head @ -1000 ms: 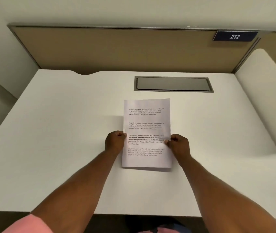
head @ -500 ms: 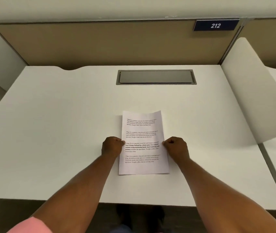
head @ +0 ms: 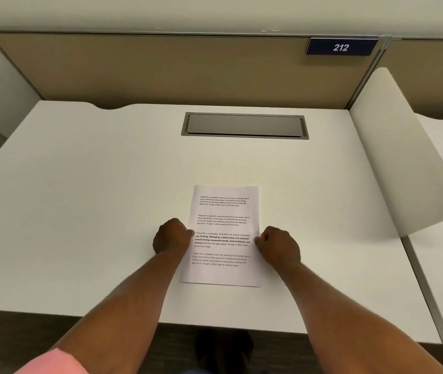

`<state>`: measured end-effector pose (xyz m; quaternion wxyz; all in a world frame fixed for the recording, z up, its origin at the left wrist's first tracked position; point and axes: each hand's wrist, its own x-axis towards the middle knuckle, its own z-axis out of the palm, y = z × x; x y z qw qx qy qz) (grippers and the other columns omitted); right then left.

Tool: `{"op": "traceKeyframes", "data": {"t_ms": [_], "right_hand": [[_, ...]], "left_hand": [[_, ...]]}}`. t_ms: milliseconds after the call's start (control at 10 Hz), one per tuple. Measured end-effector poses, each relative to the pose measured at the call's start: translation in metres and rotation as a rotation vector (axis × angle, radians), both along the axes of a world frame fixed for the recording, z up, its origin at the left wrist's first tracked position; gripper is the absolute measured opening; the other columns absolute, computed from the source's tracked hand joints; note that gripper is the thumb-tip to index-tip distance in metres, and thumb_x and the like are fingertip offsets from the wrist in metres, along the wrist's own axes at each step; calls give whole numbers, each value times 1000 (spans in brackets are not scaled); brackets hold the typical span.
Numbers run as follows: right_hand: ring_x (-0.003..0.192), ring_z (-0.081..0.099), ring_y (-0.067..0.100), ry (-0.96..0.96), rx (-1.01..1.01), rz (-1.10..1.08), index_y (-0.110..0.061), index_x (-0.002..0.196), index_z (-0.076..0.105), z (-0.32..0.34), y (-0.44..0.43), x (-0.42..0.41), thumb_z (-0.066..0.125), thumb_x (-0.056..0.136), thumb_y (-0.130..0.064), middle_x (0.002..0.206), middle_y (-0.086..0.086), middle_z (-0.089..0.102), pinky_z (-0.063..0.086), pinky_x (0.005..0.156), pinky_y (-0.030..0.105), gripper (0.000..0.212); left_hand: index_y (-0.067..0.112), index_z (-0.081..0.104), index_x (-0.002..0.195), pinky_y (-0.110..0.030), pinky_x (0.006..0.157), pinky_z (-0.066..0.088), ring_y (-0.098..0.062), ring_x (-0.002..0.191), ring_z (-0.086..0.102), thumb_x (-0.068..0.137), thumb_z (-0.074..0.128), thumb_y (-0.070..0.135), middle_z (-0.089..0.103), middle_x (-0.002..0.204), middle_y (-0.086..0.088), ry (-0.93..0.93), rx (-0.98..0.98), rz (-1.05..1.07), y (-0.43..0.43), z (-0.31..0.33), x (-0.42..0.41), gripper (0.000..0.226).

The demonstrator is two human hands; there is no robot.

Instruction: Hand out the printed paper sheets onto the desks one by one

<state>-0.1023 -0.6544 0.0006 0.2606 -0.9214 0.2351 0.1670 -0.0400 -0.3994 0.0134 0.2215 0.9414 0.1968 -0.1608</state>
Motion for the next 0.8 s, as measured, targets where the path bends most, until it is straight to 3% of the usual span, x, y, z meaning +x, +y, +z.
{"op": "traceKeyframes", "data": {"t_ms": [200, 300, 400, 500, 600, 800], "right_hand": [[97, 65, 29, -58, -112, 72, -19, 96, 63, -2, 5, 0, 54, 93, -39, 102, 2, 68, 49, 86, 38, 22], [109, 60, 28, -174, -155, 115, -18, 110, 63, -6, 6, -3, 55, 95, -44, 114, 3, 64, 43, 91, 40, 31], [140, 43, 28, -327, -184, 201, -13, 146, 48, -8, 8, -2, 54, 97, -48, 150, 6, 49, 35, 112, 45, 61], [157, 16, 24, -340, -205, 262, -13, 162, 19, -5, 11, 3, 47, 100, -54, 171, 5, 18, 15, 127, 47, 80], [159, -12, 18, -426, -243, 347, -16, 163, -10, 3, 17, 11, 35, 102, -61, 172, 1, -14, -4, 129, 49, 88], [159, -14, 20, -601, -300, 382, -14, 163, -11, 38, 17, 33, 32, 103, -64, 172, 3, -15, -2, 129, 52, 88]], "left_hand": [[16, 66, 92, -37, 83, 54, -30, 92, 67, 85, 71, 42, 72, 100, -6, -55, -10, -23, 6, -5, -2, 26], [16, 66, 100, -40, 87, 50, -30, 100, 64, 88, 66, 46, 69, 107, -6, -199, 30, -132, 10, -9, -6, 33], [10, 59, 130, -46, 104, 41, -31, 129, 52, 92, 59, 51, 59, 138, -11, -403, 141, -406, 17, -15, -12, 56], [10, 39, 151, -47, 122, 24, -27, 151, 27, 95, 46, 58, 33, 162, -10, -407, 179, -528, 21, -14, -11, 74], [11, 11, 161, -46, 127, 4, -20, 157, -2, 96, 26, 66, 1, 170, -6, -464, 216, -636, 24, -8, -8, 86], [10, -2, 160, -49, 126, 7, -22, 157, -7, 96, 20, 70, -7, 170, -8, -569, 284, -681, 28, 33, 15, 91]]}}
